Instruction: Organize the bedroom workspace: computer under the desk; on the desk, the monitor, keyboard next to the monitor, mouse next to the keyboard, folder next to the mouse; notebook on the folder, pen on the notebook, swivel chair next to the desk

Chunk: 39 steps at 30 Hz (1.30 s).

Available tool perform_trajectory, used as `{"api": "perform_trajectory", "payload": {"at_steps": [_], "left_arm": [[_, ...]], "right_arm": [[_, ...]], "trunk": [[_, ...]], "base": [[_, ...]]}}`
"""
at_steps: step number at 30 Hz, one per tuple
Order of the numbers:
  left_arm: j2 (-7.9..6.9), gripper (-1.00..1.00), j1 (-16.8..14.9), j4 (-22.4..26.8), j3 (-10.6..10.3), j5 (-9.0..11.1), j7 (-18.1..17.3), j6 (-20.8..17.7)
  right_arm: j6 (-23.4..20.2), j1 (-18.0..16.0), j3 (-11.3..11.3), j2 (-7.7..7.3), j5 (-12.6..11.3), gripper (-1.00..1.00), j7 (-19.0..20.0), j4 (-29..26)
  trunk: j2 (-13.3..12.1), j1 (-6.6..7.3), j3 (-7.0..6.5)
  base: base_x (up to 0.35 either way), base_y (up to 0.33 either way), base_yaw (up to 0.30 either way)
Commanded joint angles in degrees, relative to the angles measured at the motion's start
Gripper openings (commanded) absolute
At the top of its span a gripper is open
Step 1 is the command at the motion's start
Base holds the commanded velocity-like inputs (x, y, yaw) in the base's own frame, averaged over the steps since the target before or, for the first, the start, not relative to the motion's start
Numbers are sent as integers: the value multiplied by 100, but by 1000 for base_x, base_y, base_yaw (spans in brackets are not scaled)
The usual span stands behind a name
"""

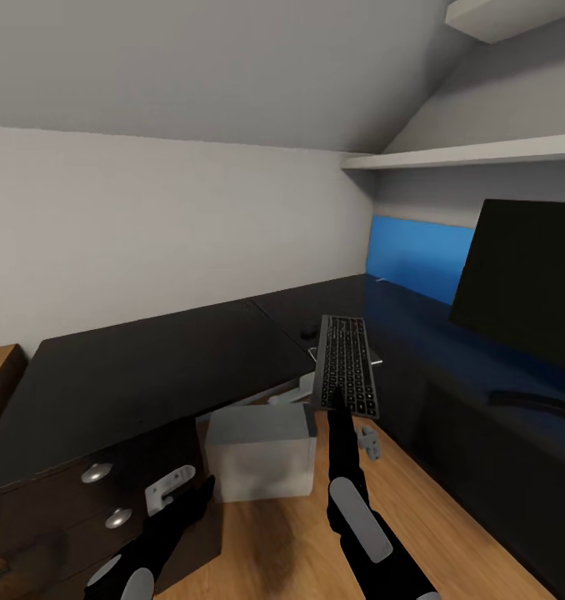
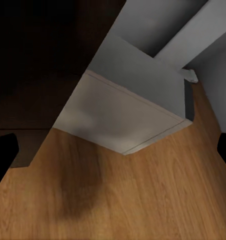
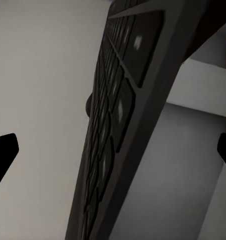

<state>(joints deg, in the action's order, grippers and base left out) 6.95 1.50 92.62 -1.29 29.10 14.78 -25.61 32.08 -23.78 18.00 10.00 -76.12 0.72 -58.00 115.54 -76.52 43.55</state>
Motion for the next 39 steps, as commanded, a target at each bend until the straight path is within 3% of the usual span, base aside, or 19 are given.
{"api": "perform_trajectory", "payload": {"at_steps": [1,32,33,39], "left_arm": [[0,100,0,11,-4,60,51,-14],[0,100,0,11,-12,60,51,-14],[0,100,0,11,-12,60,51,-14],[0,100,0,11,-12,60,51,-14]], "right_arm": [[29,-4,11,0,-42,100,8,-1],[9,-4,11,0,-52,100,-1,87],[9,-4,13,0,-52,-100,-1,87],[31,-4,25,0,-48,-100,6,64]], "trunk": [[2,0,4],[2,0,4],[2,0,4],[2,0,4]], "base": [[73,2,0],[4,0,0],[0,0,0],[0,0,0]]}}
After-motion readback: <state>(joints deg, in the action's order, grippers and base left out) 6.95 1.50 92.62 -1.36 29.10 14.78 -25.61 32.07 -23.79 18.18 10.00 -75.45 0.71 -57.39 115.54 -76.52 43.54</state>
